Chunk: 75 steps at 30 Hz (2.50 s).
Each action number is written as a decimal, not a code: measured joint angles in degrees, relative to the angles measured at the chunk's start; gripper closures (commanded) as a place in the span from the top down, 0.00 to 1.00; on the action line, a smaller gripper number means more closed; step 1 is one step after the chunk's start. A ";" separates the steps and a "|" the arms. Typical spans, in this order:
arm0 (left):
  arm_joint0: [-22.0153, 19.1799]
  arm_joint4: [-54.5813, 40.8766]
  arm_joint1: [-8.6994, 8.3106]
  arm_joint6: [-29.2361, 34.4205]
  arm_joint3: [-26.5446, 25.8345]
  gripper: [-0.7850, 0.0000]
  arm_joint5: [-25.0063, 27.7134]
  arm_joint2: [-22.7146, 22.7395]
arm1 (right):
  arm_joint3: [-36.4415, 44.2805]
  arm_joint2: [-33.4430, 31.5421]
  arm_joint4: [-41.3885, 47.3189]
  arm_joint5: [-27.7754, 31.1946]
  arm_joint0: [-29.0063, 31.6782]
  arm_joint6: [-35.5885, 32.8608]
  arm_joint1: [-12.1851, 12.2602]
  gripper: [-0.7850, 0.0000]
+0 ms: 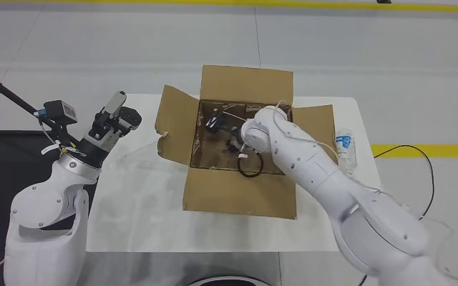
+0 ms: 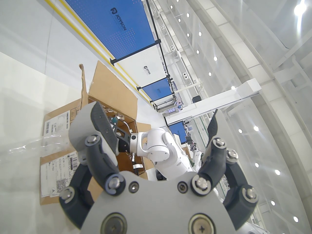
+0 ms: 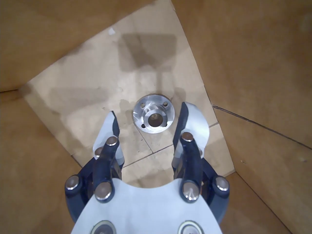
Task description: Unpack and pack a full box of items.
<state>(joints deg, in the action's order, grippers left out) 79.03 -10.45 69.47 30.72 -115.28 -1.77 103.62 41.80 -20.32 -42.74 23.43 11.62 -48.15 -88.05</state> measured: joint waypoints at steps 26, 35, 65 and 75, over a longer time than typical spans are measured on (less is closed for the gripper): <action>0.00 0.00 0.00 0.00 0.00 1.00 0.00 0.00 | 76.11 -64.47 -6.97 1.78 44.98 -18.15 25.18 0.84; 0.00 0.00 0.00 0.00 0.00 1.00 0.00 0.00 | 68.78 -84.93 -7.76 -4.63 50.76 -18.98 27.13 0.93; 0.00 0.00 0.00 0.00 0.00 1.00 0.00 0.00 | 15.58 -59.36 -12.35 2.08 25.66 -22.32 27.09 1.00; 0.00 0.00 0.00 0.00 0.00 1.00 0.00 0.00 | 9.34 -55.46 -12.91 2.10 22.52 -21.13 26.78 0.40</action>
<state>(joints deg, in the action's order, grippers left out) 79.03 -10.45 69.47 30.72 -115.28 -1.77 103.62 51.14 -75.79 -55.65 25.53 34.14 -69.29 -61.27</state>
